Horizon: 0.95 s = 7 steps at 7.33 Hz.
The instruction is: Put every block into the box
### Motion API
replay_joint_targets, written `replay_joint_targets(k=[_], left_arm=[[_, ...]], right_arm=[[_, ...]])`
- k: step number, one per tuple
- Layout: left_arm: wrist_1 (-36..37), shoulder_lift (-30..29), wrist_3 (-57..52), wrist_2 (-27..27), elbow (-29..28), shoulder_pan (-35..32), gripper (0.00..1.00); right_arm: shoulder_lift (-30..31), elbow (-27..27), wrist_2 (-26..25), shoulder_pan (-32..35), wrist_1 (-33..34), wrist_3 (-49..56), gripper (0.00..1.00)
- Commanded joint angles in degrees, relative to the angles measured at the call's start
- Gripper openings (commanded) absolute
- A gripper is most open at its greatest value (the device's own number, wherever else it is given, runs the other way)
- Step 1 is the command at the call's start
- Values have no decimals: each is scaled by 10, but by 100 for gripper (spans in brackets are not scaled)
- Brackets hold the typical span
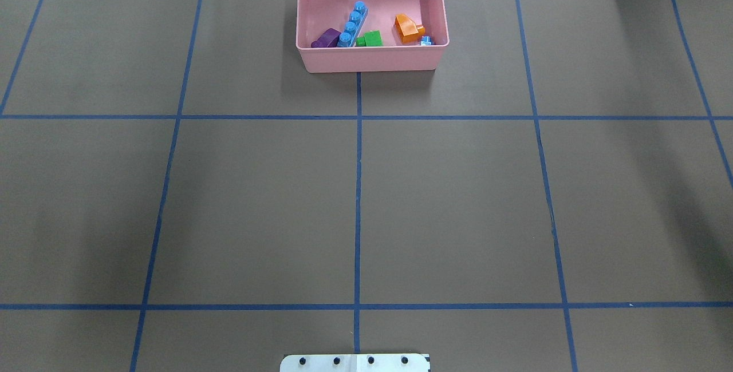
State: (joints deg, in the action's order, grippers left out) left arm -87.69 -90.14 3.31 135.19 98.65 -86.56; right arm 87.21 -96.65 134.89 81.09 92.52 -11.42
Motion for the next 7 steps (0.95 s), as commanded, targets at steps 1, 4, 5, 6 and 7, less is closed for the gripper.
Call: replay_joint_targets(k=[1,4,5,6,7], left_arm=[[-13,48,-1,-11,63,0,100],[-16,49,-1,-4,59,2,100],[-16,49,-1,-3,59,2,100],[-16,49,-1,-2,59,1,100],[-16,49,-1,-2,60,1,100]], right_arm=[[13,-8,-9,0,0,0,100],[10,-12,-11,-1,-1,1,100],[10,-15,-9,-1,-1,1,100],[11,-22,-13,-1,-1,2,100],[12,-21,-12,-1,-1,2,100]])
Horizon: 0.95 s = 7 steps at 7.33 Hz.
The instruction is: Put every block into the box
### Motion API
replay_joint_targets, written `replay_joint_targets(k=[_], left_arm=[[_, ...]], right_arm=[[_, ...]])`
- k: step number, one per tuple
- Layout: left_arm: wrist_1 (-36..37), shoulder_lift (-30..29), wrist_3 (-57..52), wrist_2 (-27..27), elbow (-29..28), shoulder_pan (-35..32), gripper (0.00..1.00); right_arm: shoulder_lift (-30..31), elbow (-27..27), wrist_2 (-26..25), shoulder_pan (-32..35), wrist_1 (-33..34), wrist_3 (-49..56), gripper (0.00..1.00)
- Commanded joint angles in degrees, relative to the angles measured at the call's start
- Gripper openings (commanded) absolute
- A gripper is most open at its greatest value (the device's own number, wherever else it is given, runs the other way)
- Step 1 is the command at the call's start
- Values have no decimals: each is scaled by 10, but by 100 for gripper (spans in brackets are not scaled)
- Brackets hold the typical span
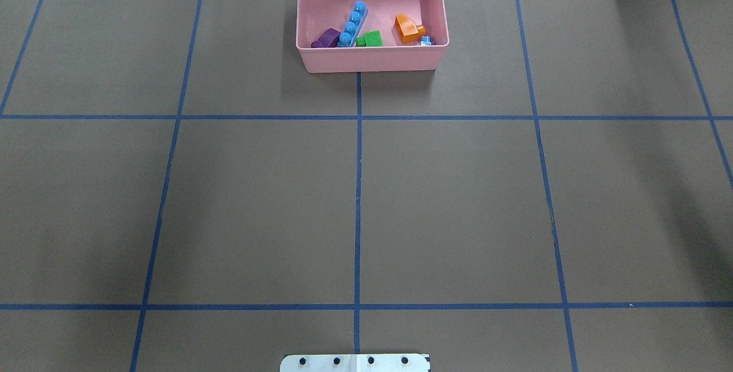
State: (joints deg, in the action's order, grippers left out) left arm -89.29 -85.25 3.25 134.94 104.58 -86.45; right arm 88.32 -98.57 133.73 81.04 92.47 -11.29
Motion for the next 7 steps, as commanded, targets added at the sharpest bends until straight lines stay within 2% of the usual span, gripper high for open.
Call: replay_joint_targets(k=[1,7], left_arm=[[0,0,1,4,3,1,100],[0,0,0,9,3,0,100]], right_arm=[[3,0,-1,1,1,-1,100],[2,-1,-7,0,0,-1,100]])
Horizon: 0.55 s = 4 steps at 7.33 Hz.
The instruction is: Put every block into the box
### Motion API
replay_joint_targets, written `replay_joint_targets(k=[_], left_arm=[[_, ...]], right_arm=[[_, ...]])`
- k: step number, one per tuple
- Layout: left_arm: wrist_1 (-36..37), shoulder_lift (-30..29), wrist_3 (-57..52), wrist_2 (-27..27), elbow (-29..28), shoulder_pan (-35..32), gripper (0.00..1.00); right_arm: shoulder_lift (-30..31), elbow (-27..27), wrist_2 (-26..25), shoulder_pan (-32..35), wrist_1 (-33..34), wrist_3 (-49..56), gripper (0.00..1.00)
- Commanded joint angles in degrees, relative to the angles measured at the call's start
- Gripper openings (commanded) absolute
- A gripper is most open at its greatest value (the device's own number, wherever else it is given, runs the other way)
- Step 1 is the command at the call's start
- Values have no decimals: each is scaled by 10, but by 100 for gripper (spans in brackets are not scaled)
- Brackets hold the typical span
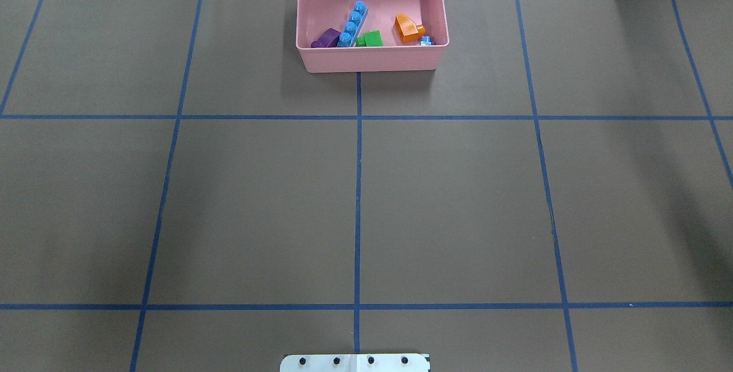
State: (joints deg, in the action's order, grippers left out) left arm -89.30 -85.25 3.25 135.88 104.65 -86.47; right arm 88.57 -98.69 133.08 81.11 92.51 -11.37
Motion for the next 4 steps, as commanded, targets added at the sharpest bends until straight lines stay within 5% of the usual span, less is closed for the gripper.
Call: replay_joint_targets(k=[1,4], left_arm=[[0,0,0,0,2,0,100],[0,0,1,0,6,0,100]], right_arm=[[-1,0,1,0,0,-1,100],[-1,-2,4,0,0,-1,100]])
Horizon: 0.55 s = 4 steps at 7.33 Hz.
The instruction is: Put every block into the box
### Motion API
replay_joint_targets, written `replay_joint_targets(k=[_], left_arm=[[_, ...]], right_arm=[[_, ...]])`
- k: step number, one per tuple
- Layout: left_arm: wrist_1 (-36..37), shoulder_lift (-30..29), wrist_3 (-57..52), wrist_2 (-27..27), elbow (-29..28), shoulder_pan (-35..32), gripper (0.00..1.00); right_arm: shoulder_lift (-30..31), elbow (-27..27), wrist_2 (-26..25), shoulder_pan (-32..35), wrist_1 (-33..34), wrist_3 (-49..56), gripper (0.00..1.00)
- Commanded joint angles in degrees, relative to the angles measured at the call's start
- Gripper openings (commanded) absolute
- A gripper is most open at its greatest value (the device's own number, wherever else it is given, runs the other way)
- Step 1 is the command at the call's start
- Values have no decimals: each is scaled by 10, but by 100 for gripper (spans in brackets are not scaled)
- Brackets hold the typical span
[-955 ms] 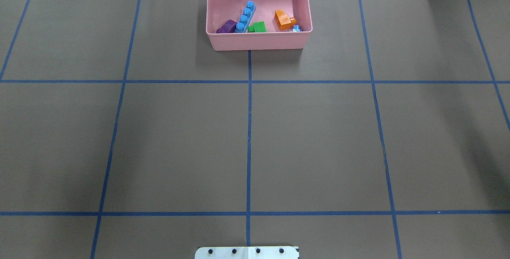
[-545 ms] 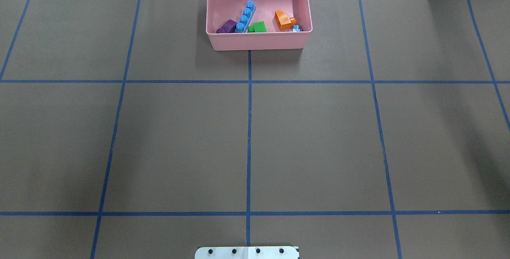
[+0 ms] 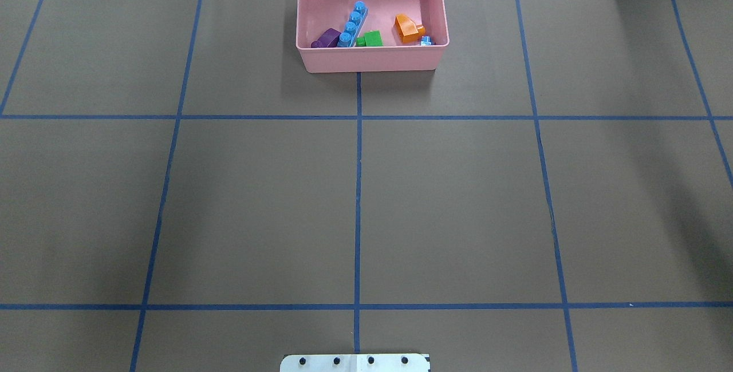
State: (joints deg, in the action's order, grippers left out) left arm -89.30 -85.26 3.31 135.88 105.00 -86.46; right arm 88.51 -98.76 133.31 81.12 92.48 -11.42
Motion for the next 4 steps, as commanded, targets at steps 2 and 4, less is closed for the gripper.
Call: replay_joint_targets(k=[2,4], left_arm=[[1,0,0,-1,0,0,100],[1,-6,0,-1,-1,1,100]], right_arm=[[-1,-1,4,0,0,1,100],[-1,0,4,0,0,0,100]])
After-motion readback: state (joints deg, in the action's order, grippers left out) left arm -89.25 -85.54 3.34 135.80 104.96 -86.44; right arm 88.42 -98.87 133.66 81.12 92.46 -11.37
